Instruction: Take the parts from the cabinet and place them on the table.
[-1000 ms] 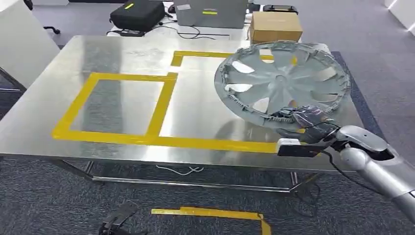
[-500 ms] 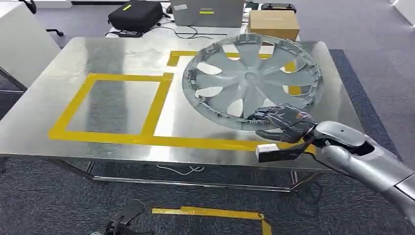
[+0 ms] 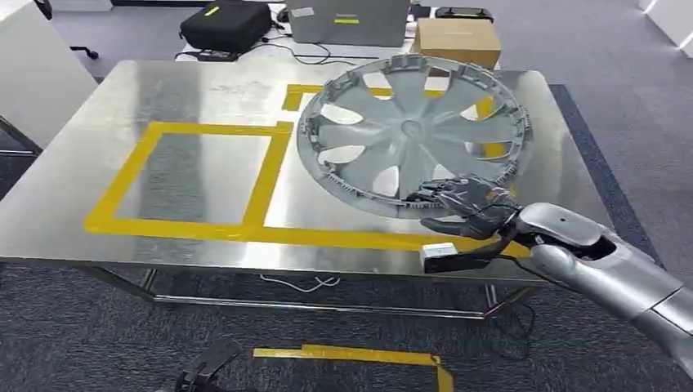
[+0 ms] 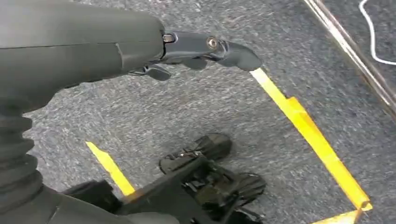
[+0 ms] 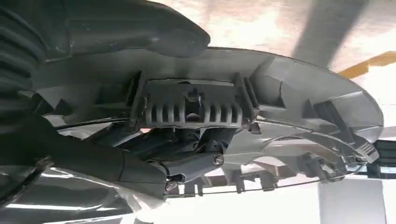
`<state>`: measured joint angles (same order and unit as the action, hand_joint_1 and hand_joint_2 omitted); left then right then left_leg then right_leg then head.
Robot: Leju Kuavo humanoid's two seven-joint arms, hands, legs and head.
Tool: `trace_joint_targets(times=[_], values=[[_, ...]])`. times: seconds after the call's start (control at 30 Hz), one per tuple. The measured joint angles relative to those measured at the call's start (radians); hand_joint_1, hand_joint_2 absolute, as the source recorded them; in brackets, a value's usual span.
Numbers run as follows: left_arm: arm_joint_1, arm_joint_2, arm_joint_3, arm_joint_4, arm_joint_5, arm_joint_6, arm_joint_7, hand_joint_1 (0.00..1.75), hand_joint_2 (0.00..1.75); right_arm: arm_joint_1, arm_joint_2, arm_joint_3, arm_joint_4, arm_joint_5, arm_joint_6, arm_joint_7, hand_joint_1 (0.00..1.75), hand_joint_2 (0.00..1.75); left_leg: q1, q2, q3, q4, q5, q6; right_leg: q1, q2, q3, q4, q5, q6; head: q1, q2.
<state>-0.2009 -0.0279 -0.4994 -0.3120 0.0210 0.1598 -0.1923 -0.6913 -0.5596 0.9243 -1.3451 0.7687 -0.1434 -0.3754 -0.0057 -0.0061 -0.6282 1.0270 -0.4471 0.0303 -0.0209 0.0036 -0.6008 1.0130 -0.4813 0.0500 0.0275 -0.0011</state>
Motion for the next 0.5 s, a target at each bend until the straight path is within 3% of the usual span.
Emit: trace_joint_targets(times=[0.1, 0.17, 0.2, 0.23, 0.27, 0.3, 0.37, 0.4, 0.5], values=[[-0.001, 0.002, 0.001, 0.000, 0.000, 0.002, -0.003, 0.00, 1.75, 0.002, -0.009, 0.000, 0.002, -0.003, -0.009, 0.000, 1.75, 1.75, 0.005, 0.001, 0.005, -0.010, 0.006, 0.013, -0.001, -0.003, -0.038, 0.065, -0.048, 0.004, 0.003, 0.000], [0.003, 0.001, 0.001, 0.000, 0.000, 0.003, -0.003, 0.00, 1.75, 0.008, -0.016, 0.004, 0.003, -0.005, -0.021, 0.000, 1.75, 1.75, 0.003, 0.001, 0.004, -0.009, 0.005, 0.015, -0.001, -0.002, -0.113, 0.229, -0.121, 0.008, 0.003, 0.000], [0.005, 0.001, 0.001, 0.000, 0.000, 0.000, -0.003, 0.00, 1.75, 0.013, -0.017, 0.005, 0.003, -0.006, -0.025, 0.000, 1.75, 1.75, 0.001, 0.001, 0.004, -0.009, 0.005, 0.016, -0.001, -0.002, -0.150, 0.300, -0.141, 0.010, 0.003, 0.000], [0.008, 0.001, 0.001, 0.000, 0.001, -0.006, -0.003, 0.00, 1.75, 0.017, -0.017, 0.006, 0.003, -0.007, -0.026, 0.000, 1.75, 1.75, 0.001, 0.001, 0.004, -0.008, 0.004, 0.016, -0.001, -0.003, -0.163, 0.319, -0.136, 0.010, 0.003, 0.000], [0.008, 0.001, 0.001, 0.000, 0.002, -0.010, -0.003, 0.00, 1.75, 0.019, -0.018, 0.007, 0.004, -0.010, -0.026, 0.000, 1.75, 1.75, 0.000, 0.001, 0.005, -0.008, 0.004, 0.016, -0.001, -0.003, -0.154, 0.293, -0.108, 0.010, 0.002, 0.000], [0.007, 0.000, 0.002, 0.000, 0.002, -0.011, -0.003, 0.00, 1.75, 0.021, -0.019, 0.007, 0.004, -0.012, -0.026, 0.000, 1.75, 1.75, 0.000, 0.001, 0.005, -0.007, 0.004, 0.016, -0.001, -0.003, -0.121, 0.223, -0.062, 0.008, 0.003, 0.000], [0.007, 0.000, 0.002, 0.000, 0.002, -0.011, -0.003, 0.00, 1.75, 0.021, -0.022, 0.006, 0.004, -0.015, -0.028, 0.004, 1.75, 1.75, -0.001, 0.001, 0.007, -0.004, 0.000, 0.011, -0.001, -0.008, -0.030, 0.033, 0.019, 0.002, 0.003, 0.000], [0.007, 0.000, 0.002, 0.000, 0.003, -0.011, -0.003, 0.00, 1.75, 0.021, -0.022, 0.006, 0.005, -0.016, -0.032, 0.008, 1.75, 1.75, -0.008, 0.001, 0.001, 0.000, -0.002, 0.006, 0.004, -0.008, -0.002, 0.009, 0.000, 0.001, 0.003, 0.000], [0.011, 0.000, 0.007, 0.000, 0.003, -0.010, -0.004, 0.00, 1.75, 0.038, -0.022, 0.005, 0.006, -0.019, -0.050, 0.012, 1.75, 1.75, -0.006, 0.001, -0.002, 0.001, 0.005, -0.004, 0.007, -0.005, -0.010, 0.007, 0.005, -0.012, 0.003, 0.000]])
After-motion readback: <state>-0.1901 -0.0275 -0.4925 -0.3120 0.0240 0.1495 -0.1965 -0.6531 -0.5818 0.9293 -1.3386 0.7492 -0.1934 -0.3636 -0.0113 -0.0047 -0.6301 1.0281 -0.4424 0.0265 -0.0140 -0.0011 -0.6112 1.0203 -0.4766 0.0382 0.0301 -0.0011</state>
